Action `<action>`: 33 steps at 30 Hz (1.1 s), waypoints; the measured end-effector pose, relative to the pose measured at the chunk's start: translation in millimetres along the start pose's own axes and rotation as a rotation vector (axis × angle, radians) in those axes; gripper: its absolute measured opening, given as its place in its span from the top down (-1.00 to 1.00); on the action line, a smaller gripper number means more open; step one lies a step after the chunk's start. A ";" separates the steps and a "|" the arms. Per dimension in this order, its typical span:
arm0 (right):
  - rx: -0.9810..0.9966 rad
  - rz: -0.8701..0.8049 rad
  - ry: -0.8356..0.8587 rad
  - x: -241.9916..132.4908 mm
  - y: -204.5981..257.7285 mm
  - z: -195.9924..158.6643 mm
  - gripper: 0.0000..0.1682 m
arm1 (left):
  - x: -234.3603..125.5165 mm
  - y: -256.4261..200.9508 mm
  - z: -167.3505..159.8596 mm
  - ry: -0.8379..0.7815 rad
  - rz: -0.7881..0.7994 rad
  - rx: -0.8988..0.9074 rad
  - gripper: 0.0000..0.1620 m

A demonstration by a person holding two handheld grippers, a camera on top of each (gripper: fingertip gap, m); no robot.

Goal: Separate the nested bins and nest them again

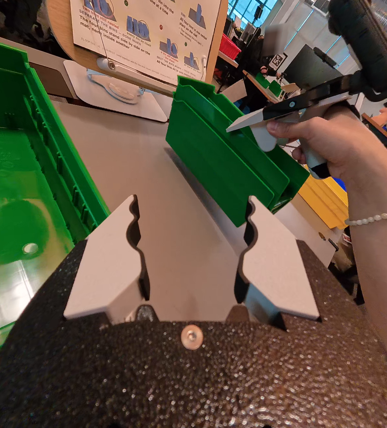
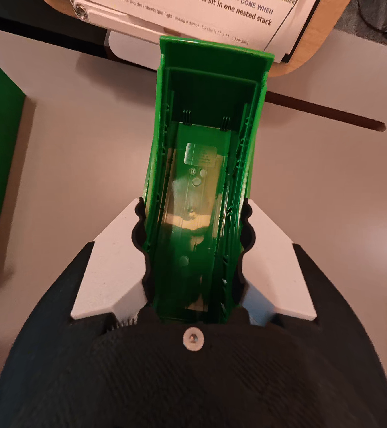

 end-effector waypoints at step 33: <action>-0.094 0.038 -0.047 -8.7 10.6 7.2 0.07 | 0.5 -7.3 -1.5 0.018 -0.006 0.018 -0.10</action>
Point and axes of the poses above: each gripper's, where its closed fingertips meet, x out along the fingers, z out of its top, y = z × x across the jaws, the point moved 8 cm from there along -x, back along the fingers, and after that the axes turned 7 degrees about -x, right-handed, at the moved point
